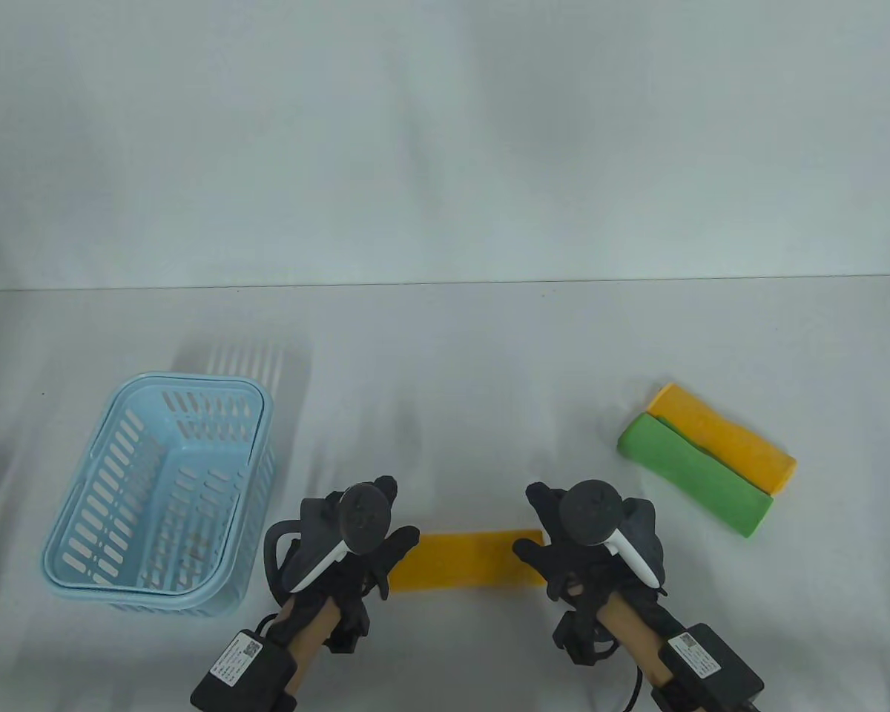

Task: Roll square towel into towel roll

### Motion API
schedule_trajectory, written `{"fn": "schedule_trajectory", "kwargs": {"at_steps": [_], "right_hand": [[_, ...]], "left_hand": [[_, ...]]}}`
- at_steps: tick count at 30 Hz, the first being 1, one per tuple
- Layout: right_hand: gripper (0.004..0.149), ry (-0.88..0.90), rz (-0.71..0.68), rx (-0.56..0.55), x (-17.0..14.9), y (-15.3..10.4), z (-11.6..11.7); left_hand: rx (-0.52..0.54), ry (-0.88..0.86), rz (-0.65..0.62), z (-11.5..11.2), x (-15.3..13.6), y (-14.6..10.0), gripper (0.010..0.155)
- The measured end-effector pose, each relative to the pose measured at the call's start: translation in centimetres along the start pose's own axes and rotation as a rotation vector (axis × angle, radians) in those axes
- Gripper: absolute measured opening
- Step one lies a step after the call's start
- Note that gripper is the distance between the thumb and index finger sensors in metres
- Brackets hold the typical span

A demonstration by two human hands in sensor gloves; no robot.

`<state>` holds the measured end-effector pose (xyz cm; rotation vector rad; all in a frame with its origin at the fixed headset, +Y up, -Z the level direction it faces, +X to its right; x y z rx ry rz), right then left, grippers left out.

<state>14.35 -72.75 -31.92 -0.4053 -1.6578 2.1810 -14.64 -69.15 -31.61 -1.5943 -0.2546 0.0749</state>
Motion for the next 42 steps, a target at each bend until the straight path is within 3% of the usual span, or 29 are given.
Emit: {"fn": "schedule_trajectory", "kwargs": {"at_steps": [8,14,22,28,36,42], "right_hand": [[0.08,-0.198,-0.181,0.085,5.1,-1.0,2.4],[0.08,-0.324,-0.163,0.153,7.9,0.8,5.3],[0.086,-0.498,-0.067,0.244,8.8,2.9,7.9],[0.08,-0.509,-0.082,0.193,9.8,3.9,8.1],[0.07,-0.418,-0.065,0.258,9.6,5.1,8.0],[0.067,-0.385,-0.056,0.233,9.4,5.0,7.9]], "left_hand": [[0.104,-0.032,-0.056,2.4,0.6,-1.3,0.08],[0.127,-0.047,-0.063,3.0,0.6,-1.7,0.079],[0.13,-0.063,-0.057,3.3,0.3,-1.7,0.079],[0.126,-0.059,-0.059,3.4,0.3,-1.6,0.078],[0.128,-0.047,-0.061,3.5,0.4,-1.3,0.078],[0.128,-0.045,-0.052,3.4,0.3,-1.3,0.077]]}}
Point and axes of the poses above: the tracker on the back of each hand, its own x axis roughly to the thumb side, its own y axis roughly from the wrist to the fingertips, z = x × y, the point moved 1 cm from there along y, roughly from the wrist to the fingertips, and after that the axes turned 2 degrees about x, right-handed, at the moved point
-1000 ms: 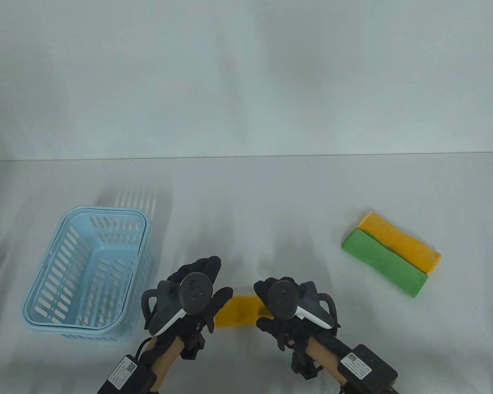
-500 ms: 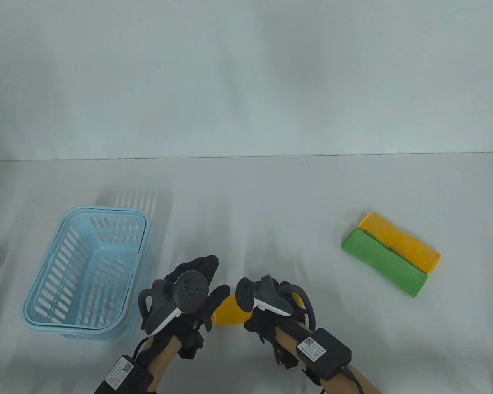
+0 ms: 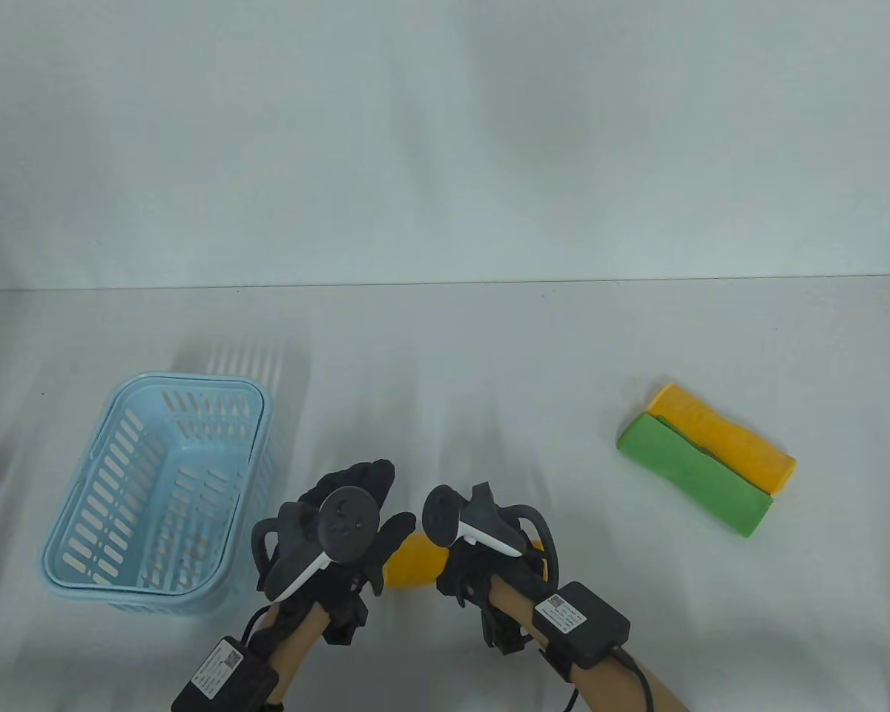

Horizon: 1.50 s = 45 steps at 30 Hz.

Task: Roll square towel into towel roll

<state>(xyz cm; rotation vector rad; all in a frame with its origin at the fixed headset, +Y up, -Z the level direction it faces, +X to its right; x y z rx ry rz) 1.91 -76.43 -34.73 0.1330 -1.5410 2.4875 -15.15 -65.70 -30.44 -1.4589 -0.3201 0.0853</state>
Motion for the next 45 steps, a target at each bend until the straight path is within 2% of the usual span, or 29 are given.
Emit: {"fn": "schedule_trajectory", "kwargs": {"at_steps": [3,9,12,15,19,23,28,34,38,45], "right_hand": [[0.067,0.07,0.01,-0.005,-0.7,-0.9,-1.0],[0.067,0.238,0.066,-0.114,-4.7,-4.8,-5.6],[0.067,0.35,0.137,-0.154,-9.0,-7.3,-8.0],[0.067,0.376,0.244,-0.211,-13.3,-9.0,-9.0],[0.067,0.264,0.457,-0.246,-19.3,-9.5,-8.9],[0.068,0.169,0.608,-0.246,-23.1,-7.9,-7.1],[0.068,0.106,0.655,-0.327,-23.6,-5.6,-4.9],[0.071,-0.032,0.712,-0.344,-22.9,-3.4,-3.6],[0.076,-0.119,0.744,-0.338,-22.6,-2.9,-3.1],[0.081,-0.081,0.739,-0.323,-22.6,-3.5,-2.8]], "left_hand": [[0.015,-0.01,0.009,0.2,-0.2,-0.1,0.078],[0.056,-0.025,0.025,0.8,-0.5,-0.2,0.078],[0.054,-0.023,0.025,0.7,-0.5,-0.2,0.078],[0.051,-0.016,0.016,0.7,-0.3,-0.1,0.078],[0.052,-0.008,0.006,0.6,0.0,-0.2,0.078],[0.048,-0.003,0.005,0.5,0.0,-0.2,0.078],[0.036,-0.004,0.01,0.3,-0.1,-0.1,0.078],[0.028,0.001,0.015,0.2,-0.2,0.1,0.078],[0.017,0.011,0.013,0.0,-0.1,0.3,0.078],[0.008,0.019,0.008,-0.1,0.0,0.4,0.078]]}}
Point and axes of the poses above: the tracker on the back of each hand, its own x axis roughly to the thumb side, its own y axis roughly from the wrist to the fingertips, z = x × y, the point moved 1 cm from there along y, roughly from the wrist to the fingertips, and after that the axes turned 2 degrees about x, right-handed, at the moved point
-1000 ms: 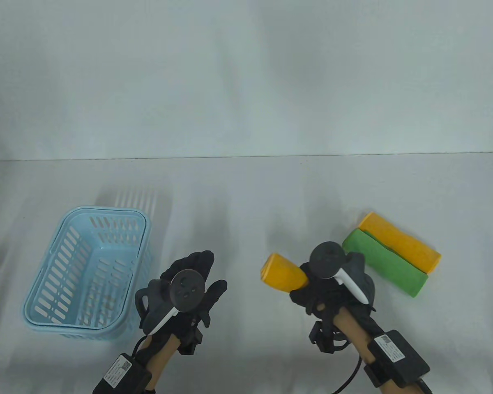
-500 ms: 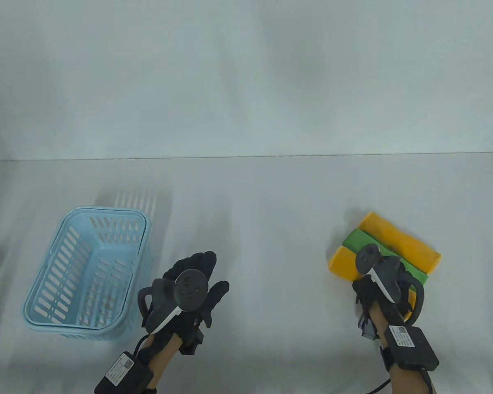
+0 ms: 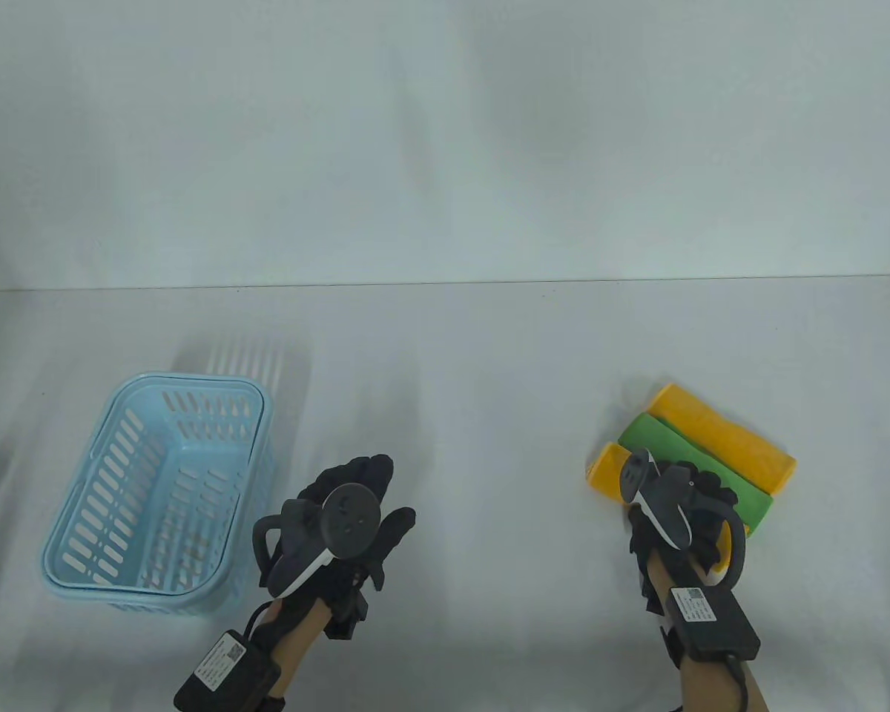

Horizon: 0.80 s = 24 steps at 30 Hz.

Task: Roll square towel into towel roll

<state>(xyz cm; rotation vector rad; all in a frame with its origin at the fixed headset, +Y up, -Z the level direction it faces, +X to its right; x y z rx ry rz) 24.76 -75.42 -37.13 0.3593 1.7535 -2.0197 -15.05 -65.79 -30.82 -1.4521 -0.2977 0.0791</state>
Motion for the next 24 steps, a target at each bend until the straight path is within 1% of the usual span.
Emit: {"fn": "schedule_trajectory", "kwargs": {"at_steps": [3,8,14,19,24], "right_hand": [[0.084,0.042,0.003,0.024,-0.3,-0.6,-0.5],[0.085,0.128,-0.028,-0.007,-0.9,-1.7,-2.1],[0.082,0.295,-0.082,-0.035,-0.9,-3.4,-5.4],[0.082,0.406,-0.191,-0.059,0.4,-6.0,-8.6],[0.082,0.433,-0.32,-0.087,2.6,-8.7,-10.4]], "left_hand": [[0.007,-0.006,0.005,0.2,-0.1,0.0,0.079],[0.021,-0.015,0.011,0.4,-0.3,-0.2,0.08],[0.04,-0.011,0.001,0.6,-0.1,-0.4,0.081],[0.045,0.006,-0.005,0.4,0.1,-0.6,0.083],[0.054,0.017,-0.004,0.4,0.1,-0.8,0.085]]}}
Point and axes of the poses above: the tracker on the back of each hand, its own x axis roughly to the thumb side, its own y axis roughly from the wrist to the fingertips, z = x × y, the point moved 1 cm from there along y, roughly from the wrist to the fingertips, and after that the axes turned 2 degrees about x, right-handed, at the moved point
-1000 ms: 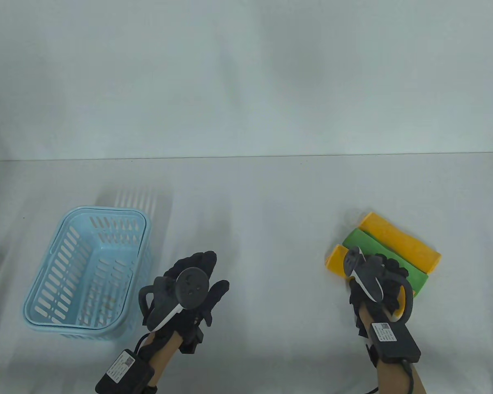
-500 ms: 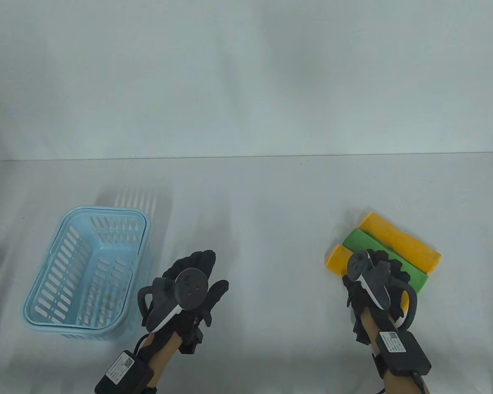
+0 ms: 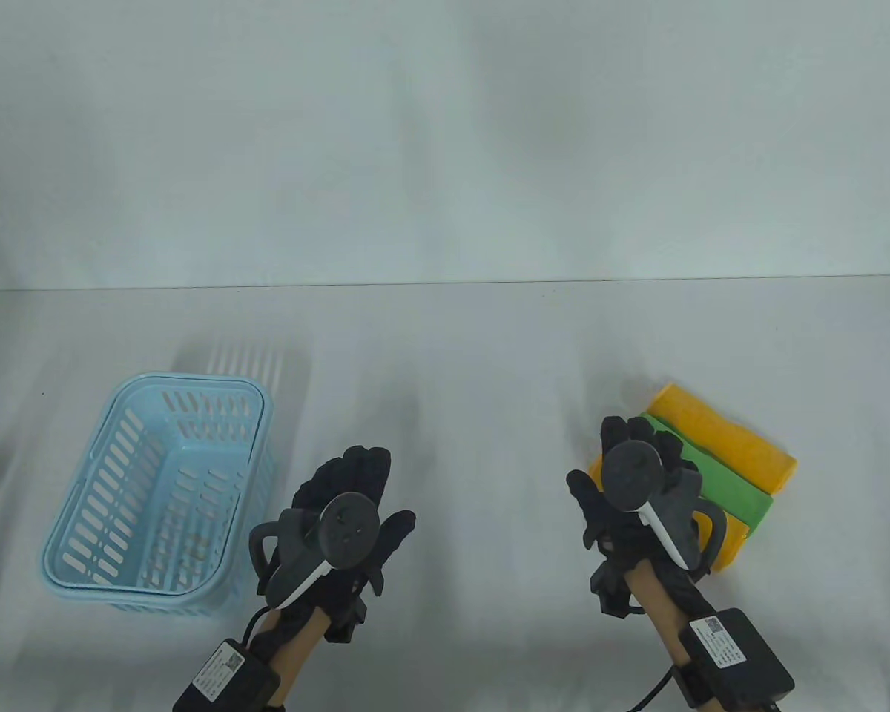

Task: Roll square towel into towel roll

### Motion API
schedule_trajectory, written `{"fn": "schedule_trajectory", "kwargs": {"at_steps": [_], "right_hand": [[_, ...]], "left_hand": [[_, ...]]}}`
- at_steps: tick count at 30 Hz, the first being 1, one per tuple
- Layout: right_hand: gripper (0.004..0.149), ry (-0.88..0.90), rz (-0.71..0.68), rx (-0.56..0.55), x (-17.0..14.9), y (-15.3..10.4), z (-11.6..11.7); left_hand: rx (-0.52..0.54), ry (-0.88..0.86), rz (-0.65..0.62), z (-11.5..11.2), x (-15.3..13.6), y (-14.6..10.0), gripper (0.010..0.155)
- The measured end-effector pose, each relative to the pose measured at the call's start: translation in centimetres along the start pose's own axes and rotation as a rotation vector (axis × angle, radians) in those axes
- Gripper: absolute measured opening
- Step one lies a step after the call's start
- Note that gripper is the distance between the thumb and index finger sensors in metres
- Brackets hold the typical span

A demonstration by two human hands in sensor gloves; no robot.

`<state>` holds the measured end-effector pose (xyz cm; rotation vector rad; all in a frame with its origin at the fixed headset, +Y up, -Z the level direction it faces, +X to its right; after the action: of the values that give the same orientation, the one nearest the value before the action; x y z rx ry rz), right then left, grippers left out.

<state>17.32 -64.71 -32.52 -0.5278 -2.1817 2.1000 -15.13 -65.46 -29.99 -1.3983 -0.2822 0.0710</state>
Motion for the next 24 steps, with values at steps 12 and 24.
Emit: {"fn": "schedule_trajectory", "kwargs": {"at_steps": [12,24], "right_hand": [[0.085,-0.073,-0.284,-0.065,5.7,-3.7,4.5],[0.085,-0.144,-0.202,0.13,3.8,-2.2,8.4]], "left_hand": [[0.042,0.098,-0.044,0.0,1.3,-1.1,0.091],[-0.079,0.245,-0.081,-3.3,2.8,-0.6,0.091]]}}
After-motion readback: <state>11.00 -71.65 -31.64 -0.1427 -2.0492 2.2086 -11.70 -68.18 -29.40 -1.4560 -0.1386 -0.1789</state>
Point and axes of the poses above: the tracker on the back of each hand, its own x axis roughly to the thumb side, its own y axis roughly from the wrist to the fingertips, z = x × y, the point moved 1 cm from there along y, roughly from the wrist to the fingertips, and after that the axes turned 2 degrees about x, right-handed, at the moved point
